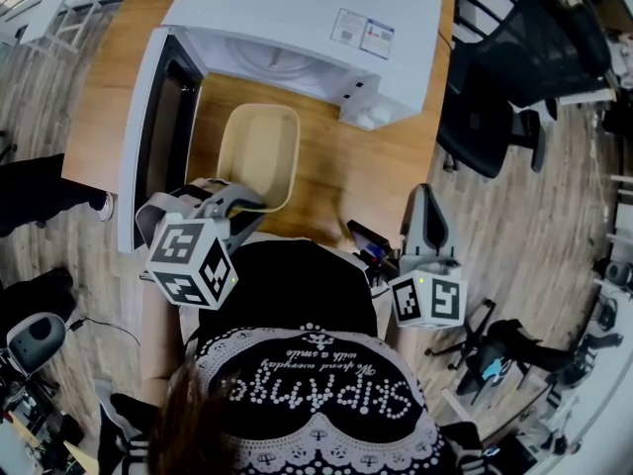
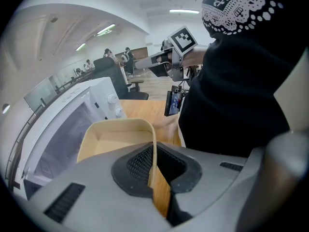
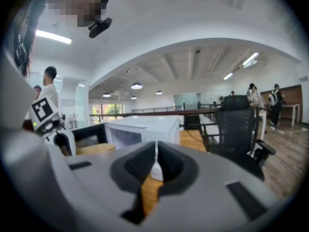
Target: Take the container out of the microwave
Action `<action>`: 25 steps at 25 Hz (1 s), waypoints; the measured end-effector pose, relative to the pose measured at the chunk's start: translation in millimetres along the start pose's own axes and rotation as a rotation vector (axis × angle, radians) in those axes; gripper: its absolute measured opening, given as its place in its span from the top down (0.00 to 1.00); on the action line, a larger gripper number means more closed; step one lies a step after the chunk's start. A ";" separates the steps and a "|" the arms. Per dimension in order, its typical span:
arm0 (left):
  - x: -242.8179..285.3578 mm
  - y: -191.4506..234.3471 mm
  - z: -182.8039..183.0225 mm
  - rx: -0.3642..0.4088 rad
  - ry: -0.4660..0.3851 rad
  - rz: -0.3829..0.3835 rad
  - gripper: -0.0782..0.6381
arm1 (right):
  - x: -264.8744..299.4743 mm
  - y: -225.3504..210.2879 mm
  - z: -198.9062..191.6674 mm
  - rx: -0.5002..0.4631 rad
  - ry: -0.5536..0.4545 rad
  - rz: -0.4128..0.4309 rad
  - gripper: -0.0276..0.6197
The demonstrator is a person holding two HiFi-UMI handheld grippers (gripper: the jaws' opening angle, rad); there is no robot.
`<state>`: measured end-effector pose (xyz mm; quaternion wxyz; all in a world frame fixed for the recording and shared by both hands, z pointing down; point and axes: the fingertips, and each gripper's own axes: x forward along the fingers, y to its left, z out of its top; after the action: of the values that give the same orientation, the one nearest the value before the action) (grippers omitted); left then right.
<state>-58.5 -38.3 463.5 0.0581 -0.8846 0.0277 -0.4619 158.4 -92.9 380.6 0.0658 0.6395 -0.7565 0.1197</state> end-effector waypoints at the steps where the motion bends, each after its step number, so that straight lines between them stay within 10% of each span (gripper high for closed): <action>1: 0.7 0.6 -0.4 0.001 0.000 -0.001 0.83 | 0.4 -0.4 -0.6 -0.001 0.002 -0.001 0.90; 25: 6.6 5.1 -3.6 0.024 0.005 -0.011 0.83 | 8.4 4.0 -2.7 -0.027 0.037 0.001 0.90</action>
<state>-57.6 -44.3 470.3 0.0663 -0.8829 0.0174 -0.4646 152.9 -99.5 385.0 0.0884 0.6360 -0.7570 0.1213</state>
